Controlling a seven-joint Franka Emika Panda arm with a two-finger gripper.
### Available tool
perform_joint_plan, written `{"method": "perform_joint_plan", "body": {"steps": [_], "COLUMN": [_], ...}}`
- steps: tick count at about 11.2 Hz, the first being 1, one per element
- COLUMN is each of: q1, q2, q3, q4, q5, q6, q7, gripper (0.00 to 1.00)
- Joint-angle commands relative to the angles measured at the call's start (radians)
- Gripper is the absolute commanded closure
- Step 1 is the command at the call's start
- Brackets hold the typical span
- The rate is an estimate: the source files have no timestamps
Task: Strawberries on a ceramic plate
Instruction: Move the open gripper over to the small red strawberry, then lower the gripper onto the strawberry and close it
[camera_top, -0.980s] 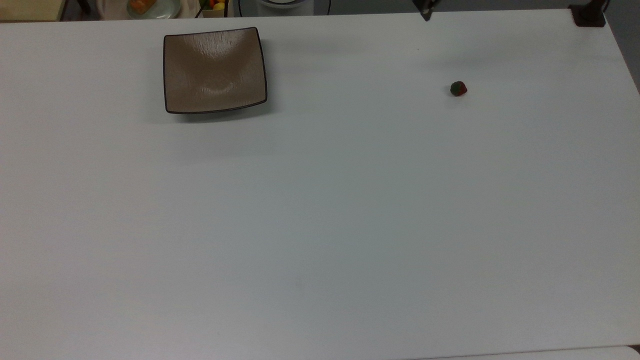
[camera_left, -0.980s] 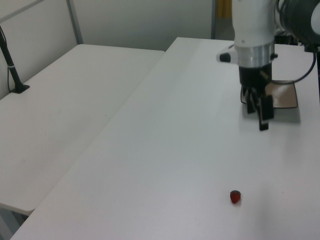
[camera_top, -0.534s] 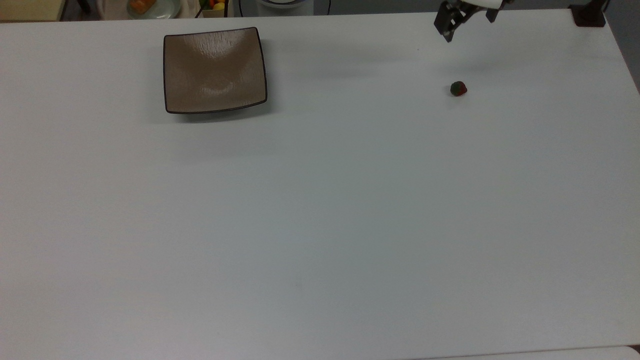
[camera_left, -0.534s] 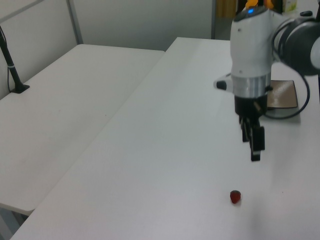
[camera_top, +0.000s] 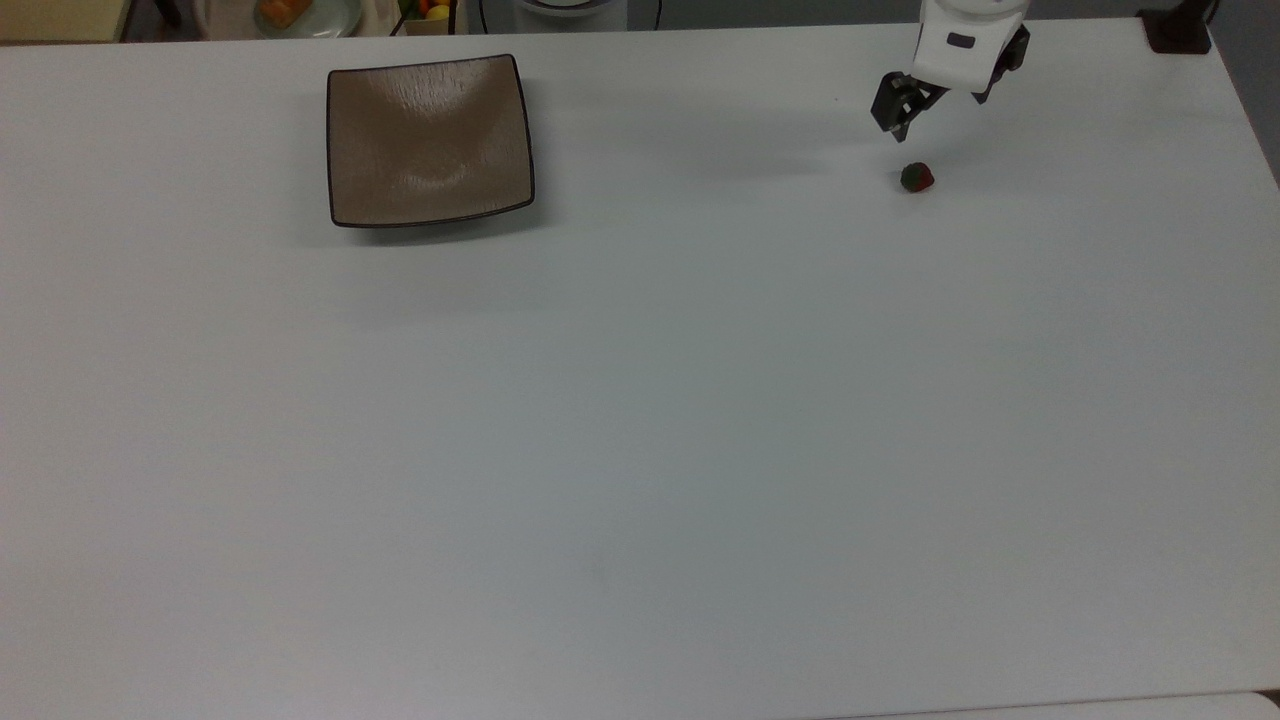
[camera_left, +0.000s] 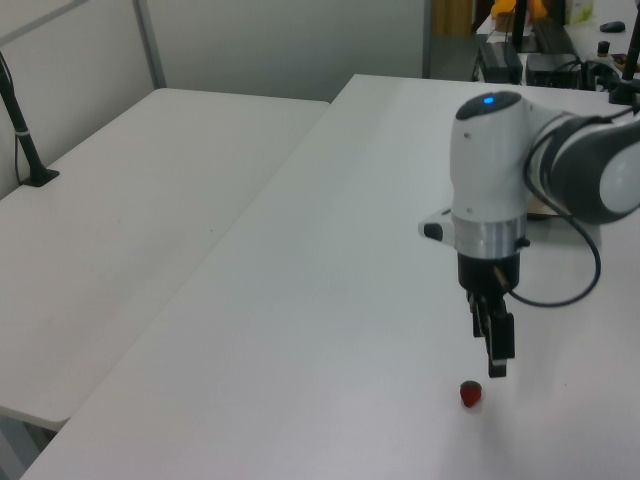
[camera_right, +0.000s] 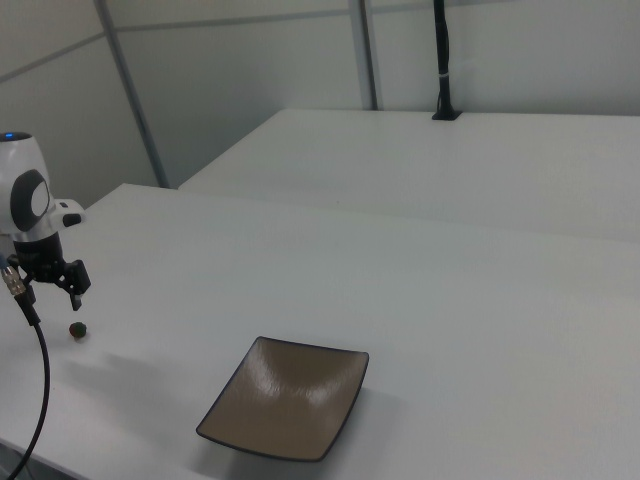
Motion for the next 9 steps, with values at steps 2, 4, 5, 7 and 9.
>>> {"method": "perform_joint_plan", "body": {"steps": [2, 4, 5, 7, 9], "q1": [0.015, 0.015, 0.015, 0.015, 0.015], "q2": [0.04, 0.07, 0.081, 0.104, 0.109], "q3": [-0.004, -0.004, -0.004, -0.004, -0.004], "q4": [-0.043, -0.052, -0.052, -0.051, -0.051], "q5": [-0.085, -0.117, -0.119, -0.137, -0.145], "q6": [0.082, 0.12, 0.143, 0.169, 0.172], "q7": [0.007, 0.007, 0.007, 0.007, 0.006], "gripper": [0.0, 0.0, 0.0, 0.0, 0.02]}}
